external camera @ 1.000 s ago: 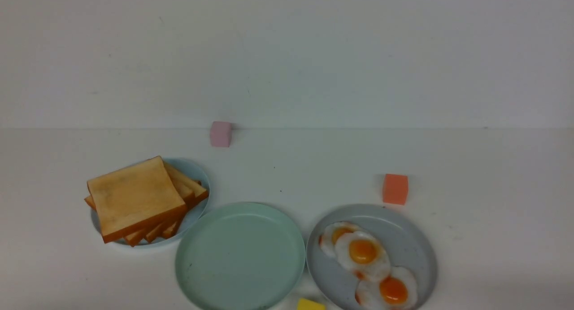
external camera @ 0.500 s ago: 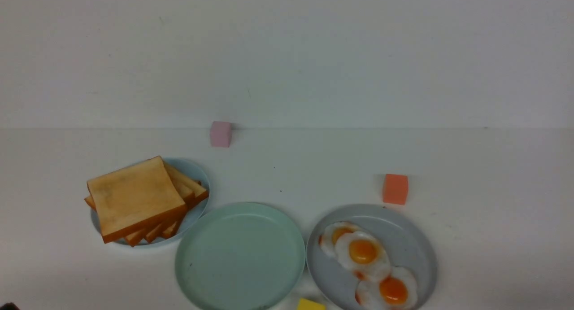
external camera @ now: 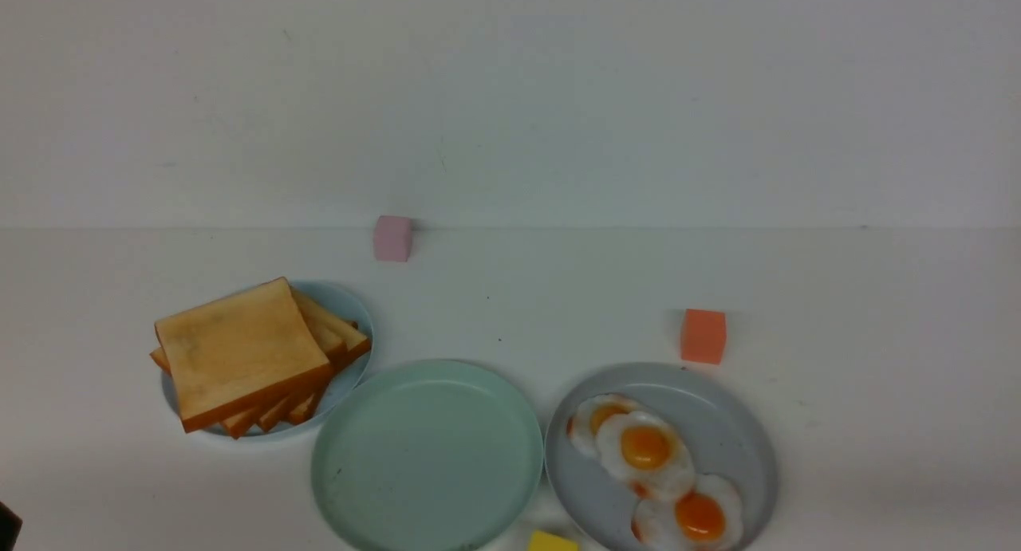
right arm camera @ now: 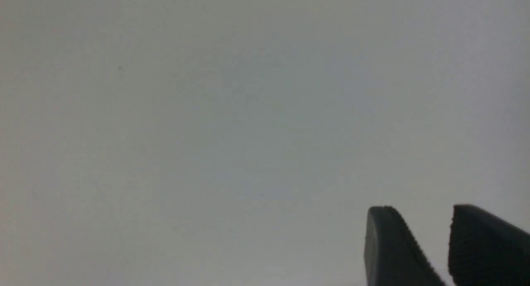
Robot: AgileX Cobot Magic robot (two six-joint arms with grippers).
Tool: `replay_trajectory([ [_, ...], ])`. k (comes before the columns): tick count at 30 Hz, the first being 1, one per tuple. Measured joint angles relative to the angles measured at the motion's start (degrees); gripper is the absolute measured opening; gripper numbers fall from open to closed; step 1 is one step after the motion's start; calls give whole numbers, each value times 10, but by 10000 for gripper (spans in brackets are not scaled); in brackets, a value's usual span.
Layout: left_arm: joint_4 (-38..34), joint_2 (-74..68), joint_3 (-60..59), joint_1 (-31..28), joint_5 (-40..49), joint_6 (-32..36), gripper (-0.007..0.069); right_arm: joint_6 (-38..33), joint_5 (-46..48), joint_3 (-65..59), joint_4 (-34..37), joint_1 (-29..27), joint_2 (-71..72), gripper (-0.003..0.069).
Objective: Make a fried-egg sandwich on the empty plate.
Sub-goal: Use the left arm to grab a slice of bread
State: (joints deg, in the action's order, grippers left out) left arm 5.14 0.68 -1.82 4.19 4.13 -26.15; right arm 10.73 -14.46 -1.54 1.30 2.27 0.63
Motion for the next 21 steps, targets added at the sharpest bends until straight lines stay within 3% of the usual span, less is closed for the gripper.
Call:
replay_trajectory([
  [5, 2, 0, 0, 0, -50, -34, 238, 101, -4, 1, -5, 0, 0, 241],
  [7, 3, 0, 1, 0, -91, -59, 238, 140, 34, 27, -28, 0, 0, 241],
  [11, 4, 0, 35, 0, -85, -95, 238, 193, 105, 118, -69, 0, -7, 241],
  [16, 10, -80, 214, 0, 1, -127, 238, 228, 275, 335, -117, 0, -116, 241],
  [21, 12, -221, 382, 0, 121, -128, 238, 210, 501, 511, -124, 0, -266, 241],
])
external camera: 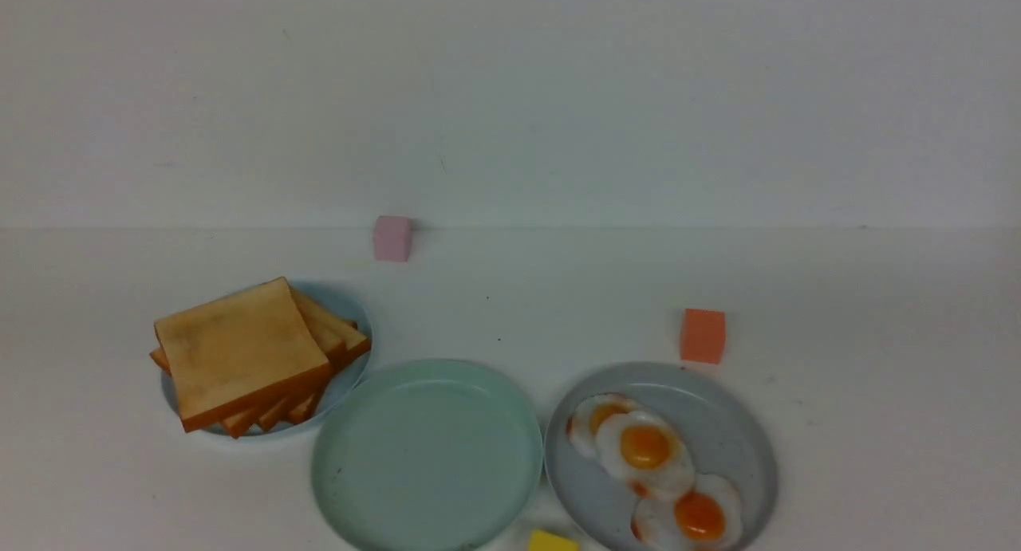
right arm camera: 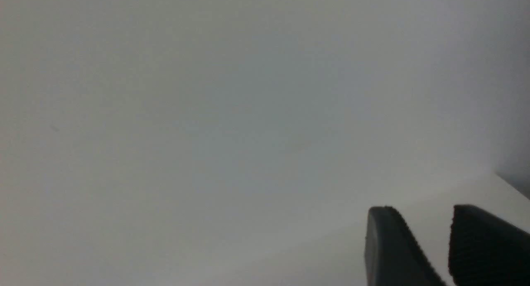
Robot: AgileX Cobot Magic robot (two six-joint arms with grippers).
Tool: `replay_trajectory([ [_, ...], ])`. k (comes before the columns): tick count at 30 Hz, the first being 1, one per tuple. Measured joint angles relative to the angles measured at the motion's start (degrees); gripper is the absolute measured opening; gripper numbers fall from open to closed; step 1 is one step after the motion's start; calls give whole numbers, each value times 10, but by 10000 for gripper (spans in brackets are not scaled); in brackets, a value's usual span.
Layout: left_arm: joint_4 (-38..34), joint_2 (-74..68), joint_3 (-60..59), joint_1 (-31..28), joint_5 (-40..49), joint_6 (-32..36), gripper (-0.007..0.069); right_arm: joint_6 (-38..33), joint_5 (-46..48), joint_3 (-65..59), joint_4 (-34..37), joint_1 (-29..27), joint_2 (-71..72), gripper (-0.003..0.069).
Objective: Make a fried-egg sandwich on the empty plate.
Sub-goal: Use the left arm to grab a slice of bread
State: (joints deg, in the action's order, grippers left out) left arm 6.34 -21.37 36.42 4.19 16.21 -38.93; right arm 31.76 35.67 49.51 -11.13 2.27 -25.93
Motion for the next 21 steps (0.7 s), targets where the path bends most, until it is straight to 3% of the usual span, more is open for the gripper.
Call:
replay_trajectory([
  [4, 10, -120, 74, 0, 79, 0, 238, -28, 120, 67, 1, 0, -124, 241],
  [9, 58, -239, 87, 0, 84, 0, 238, -38, 145, 70, 19, 0, -233, 241],
  [16, 8, -404, 101, 0, 155, 1, 238, -142, 144, 69, 174, 8, -337, 241],
  [21, -103, -518, 163, -24, 230, 122, 238, -292, 138, 69, 319, 56, -363, 241],
])
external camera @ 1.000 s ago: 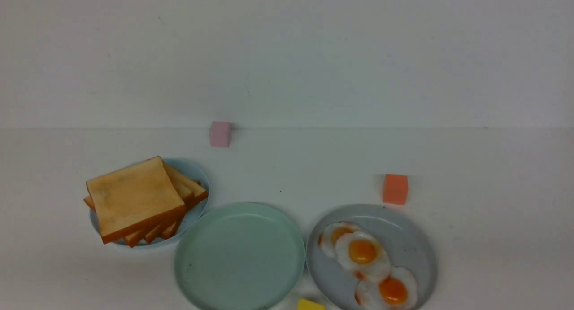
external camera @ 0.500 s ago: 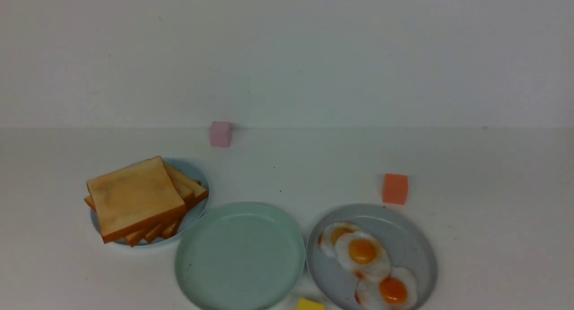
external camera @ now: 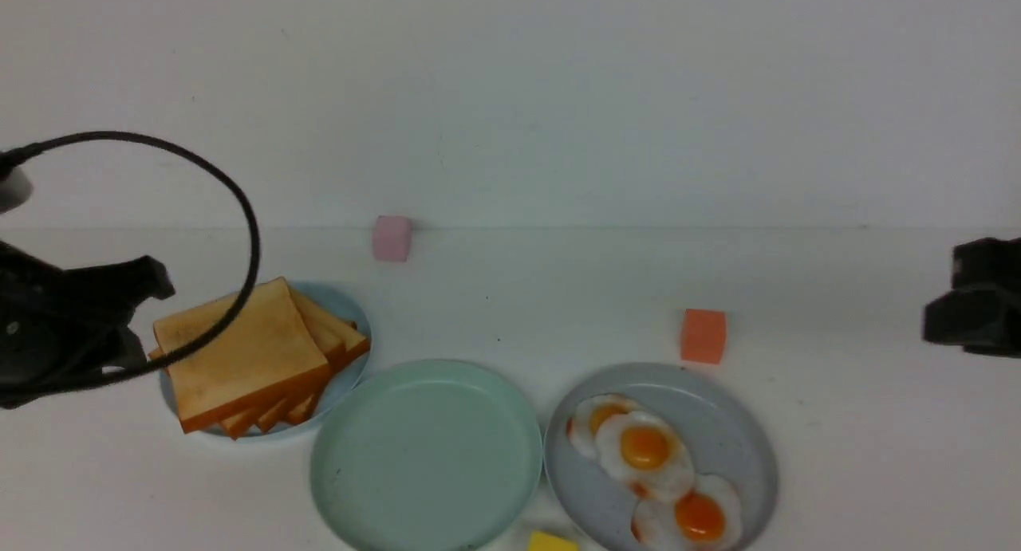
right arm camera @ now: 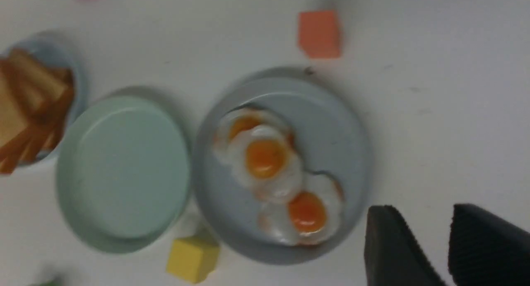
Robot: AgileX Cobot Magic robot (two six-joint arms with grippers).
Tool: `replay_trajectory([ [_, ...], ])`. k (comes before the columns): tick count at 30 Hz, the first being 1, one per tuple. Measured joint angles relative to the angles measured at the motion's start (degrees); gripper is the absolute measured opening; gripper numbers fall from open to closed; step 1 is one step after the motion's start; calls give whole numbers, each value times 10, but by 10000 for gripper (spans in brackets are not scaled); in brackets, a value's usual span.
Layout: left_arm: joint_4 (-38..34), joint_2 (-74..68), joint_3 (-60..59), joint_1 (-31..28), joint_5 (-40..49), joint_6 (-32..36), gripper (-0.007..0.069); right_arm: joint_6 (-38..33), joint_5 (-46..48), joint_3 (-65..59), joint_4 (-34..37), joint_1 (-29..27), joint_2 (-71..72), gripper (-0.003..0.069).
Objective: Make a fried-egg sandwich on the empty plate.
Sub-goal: Use the left arm to grab a slice of bread
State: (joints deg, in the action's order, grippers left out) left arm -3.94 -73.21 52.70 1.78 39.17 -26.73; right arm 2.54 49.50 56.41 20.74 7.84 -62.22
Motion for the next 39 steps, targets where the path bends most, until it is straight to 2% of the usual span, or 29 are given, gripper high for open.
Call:
replay_trajectory([
  [4, -119, -51, 35, -64, 15, 98, 238, -44, -1, 0, 39, 30, -6, 241],
  [9, -243, -98, 42, -141, 16, 224, 254, -54, -1, 0, 40, 45, -10, 241],
  [12, -283, -119, 43, -149, 13, 289, 272, -55, -2, 0, 39, 47, -11, 241],
  [13, -309, -136, 43, -150, 11, 334, 295, -55, -2, 0, 39, 47, -11, 241],
  [15, -330, -153, 43, -150, 8, 365, 331, -58, -2, 0, 37, 47, -12, 241],
  [21, -338, -190, 44, -150, -13, 389, 432, -59, -2, 0, 38, 47, -12, 241],
  [25, -351, -217, 44, -150, -17, 396, 449, -59, -2, 0, 38, 47, -12, 241],
  [32, -399, -261, 44, -150, -34, 420, 411, -59, -2, 0, 38, 47, -12, 241],
  [35, -412, -263, 44, -150, -41, 437, 345, -59, -2, 0, 38, 47, -12, 241],
  [39, -412, -263, 44, -150, -44, 440, 221, -59, -2, 0, 38, 47, -12, 241],
])
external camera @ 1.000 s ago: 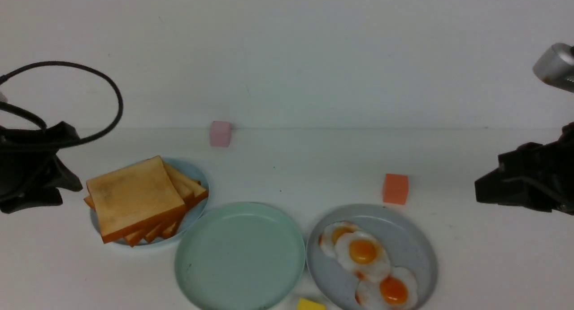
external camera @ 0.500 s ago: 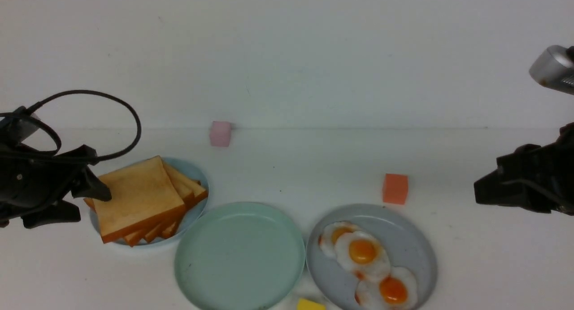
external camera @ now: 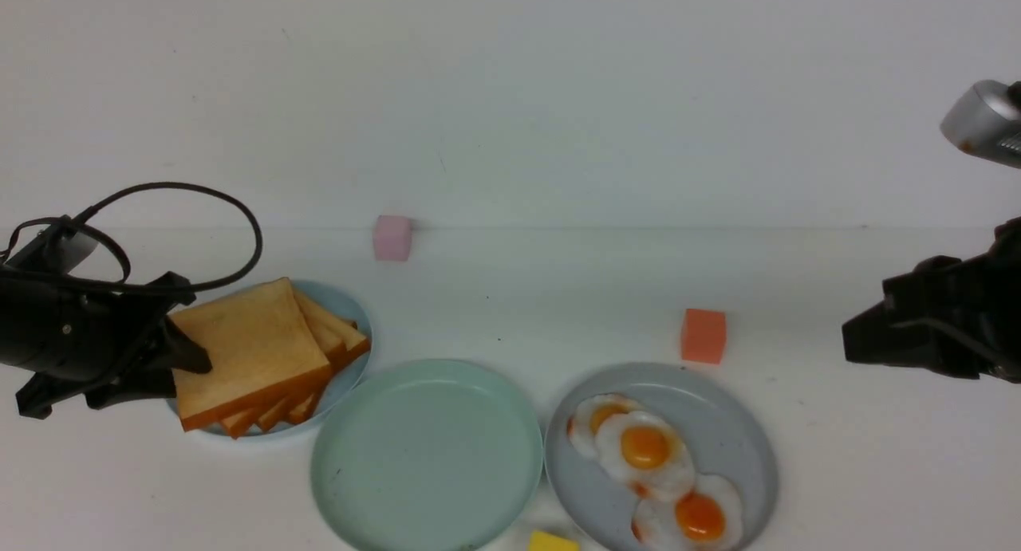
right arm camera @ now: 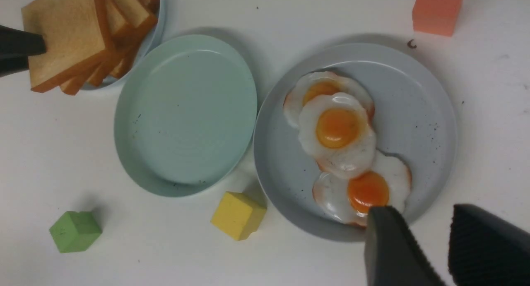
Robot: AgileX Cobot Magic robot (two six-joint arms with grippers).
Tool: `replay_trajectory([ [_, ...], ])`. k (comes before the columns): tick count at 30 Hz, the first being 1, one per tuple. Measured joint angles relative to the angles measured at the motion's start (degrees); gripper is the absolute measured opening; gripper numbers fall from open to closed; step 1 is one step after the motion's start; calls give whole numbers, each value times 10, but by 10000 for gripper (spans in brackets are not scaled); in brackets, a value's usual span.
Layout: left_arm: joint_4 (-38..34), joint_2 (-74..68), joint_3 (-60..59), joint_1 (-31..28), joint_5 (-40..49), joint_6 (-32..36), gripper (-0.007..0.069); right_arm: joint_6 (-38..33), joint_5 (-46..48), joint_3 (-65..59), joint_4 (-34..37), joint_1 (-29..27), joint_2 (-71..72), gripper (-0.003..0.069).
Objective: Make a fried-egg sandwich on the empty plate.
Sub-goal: Use the left arm to grab a slice of bread, then use the left arm to put a slice of bread into the empty plate in the middle
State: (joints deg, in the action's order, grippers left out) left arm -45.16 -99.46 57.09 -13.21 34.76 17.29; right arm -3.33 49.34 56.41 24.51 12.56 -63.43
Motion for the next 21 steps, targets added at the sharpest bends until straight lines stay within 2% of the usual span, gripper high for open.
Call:
replay_trajectory([
  [1, 1, 0, 0, 0, 0, 0, 208, 0, 0, 0, 0, 0, 0, 241],
  [3, 12, 1, 0, 0, 4, 1, 126, 0, 5, 0, 0, 0, 0, 241],
  [5, 17, 2, 0, 0, 8, 1, 99, 0, 9, 0, -1, 0, 0, 241],
  [10, 23, 34, 0, 0, 29, 35, 97, 0, 19, 0, -1, 0, 0, 241],
  [15, -40, 92, 0, 2, 90, 128, 97, 0, 22, 0, 0, 0, 0, 241],
  [17, -87, 115, -2, 20, 128, 191, 97, 0, 22, 0, 0, 0, 0, 241],
  [21, -106, 114, -20, 82, 129, 216, 97, 0, 19, 0, 0, 0, 0, 241],
])
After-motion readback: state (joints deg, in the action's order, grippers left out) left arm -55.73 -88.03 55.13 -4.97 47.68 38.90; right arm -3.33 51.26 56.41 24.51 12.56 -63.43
